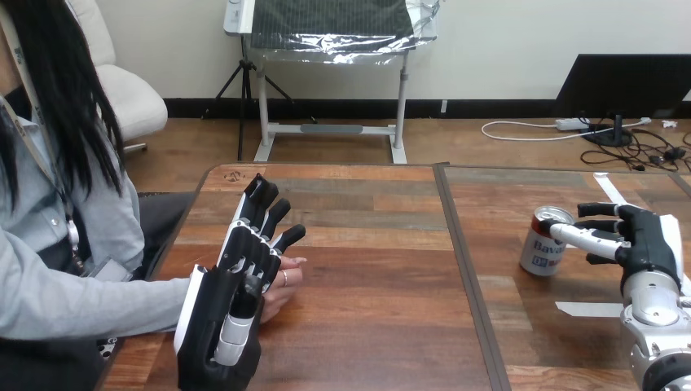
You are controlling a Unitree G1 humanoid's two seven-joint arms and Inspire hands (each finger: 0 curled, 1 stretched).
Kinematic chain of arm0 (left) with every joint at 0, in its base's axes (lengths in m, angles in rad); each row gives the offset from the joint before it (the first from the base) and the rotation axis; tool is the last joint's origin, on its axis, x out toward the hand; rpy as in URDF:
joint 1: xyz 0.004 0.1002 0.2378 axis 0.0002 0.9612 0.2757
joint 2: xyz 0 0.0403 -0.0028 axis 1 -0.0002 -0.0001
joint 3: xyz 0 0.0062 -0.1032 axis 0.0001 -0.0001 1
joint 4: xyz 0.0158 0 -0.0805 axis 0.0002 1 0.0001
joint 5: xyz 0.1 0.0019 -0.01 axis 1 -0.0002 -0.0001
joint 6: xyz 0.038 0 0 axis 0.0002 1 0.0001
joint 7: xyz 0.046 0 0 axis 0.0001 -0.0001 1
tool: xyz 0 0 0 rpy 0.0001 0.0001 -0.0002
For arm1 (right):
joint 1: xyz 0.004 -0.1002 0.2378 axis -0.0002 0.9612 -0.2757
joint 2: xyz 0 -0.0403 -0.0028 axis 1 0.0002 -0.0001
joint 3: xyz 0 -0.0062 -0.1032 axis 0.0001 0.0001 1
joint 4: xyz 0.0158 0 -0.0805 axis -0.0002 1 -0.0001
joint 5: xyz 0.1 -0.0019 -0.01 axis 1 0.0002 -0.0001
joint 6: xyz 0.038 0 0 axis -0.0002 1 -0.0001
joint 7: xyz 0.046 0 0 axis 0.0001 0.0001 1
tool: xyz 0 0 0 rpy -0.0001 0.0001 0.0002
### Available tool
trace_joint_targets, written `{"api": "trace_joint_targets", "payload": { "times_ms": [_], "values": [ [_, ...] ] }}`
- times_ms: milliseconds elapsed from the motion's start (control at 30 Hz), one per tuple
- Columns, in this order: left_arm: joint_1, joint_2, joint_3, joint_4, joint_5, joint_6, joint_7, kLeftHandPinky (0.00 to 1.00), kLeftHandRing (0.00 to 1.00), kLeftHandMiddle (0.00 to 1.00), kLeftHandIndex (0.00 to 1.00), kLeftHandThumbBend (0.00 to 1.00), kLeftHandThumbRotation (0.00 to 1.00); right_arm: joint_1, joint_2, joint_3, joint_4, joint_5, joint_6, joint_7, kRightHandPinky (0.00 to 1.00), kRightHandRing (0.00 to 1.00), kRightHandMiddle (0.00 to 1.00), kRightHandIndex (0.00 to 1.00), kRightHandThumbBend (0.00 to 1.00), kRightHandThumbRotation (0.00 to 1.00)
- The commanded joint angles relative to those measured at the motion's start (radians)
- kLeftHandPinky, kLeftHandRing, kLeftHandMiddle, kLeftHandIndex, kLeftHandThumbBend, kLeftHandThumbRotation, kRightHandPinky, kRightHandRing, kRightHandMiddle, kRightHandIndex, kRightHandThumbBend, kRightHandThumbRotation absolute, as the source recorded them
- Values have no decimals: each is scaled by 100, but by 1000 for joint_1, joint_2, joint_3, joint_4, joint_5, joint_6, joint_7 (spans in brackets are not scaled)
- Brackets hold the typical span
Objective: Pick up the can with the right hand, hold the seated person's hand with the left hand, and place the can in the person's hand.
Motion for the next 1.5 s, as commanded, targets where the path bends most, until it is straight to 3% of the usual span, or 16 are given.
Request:
{"api": "trace_joint_targets", "payload": {
  "times_ms": [0, 767, 867, 1200, 1333, 1467],
  "values": [
    [-73, -12, 13, 12, 7, -7, 2, 86, 96, 98, 97, 100, 83, -79, -9, 2, -3, 4, 8, 25, 60, 67, 69, 75, 98, 8],
    [-91, -8, 19, 35, -1, -9, -12, 86, 96, 98, 97, 100, 83, -86, -14, 42, -6, -32, 31, 92, 71, 79, 84, 93, 100, 28],
    [-90, -8, 20, 34, 3, -7, -6, 86, 96, 98, 97, 100, 83, -87, -18, 63, -6, -52, 33, 93, 72, 80, 85, 95, 100, 31],
    [-94, -8, 20, 35, -1, -6, -9, 86, 96, 98, 97, 100, 82, -88, -17, 51, -8, -37, 22, 145, 76, 84, 92, 100, 100, 34],
    [-95, -7, 22, 38, 4, -8, -5, 86, 96, 98, 97, 100, 82, -89, -17, 52, -9, -39, 22, 152, 70, 81, 91, 100, 100, 36],
    [-95, -7, 22, 38, 6, -6, -4, 85, 95, 98, 97, 100, 82, -90, -16, 50, -8, -37, 19, 160, 71, 83, 93, 100, 100, 36]
  ]
}}
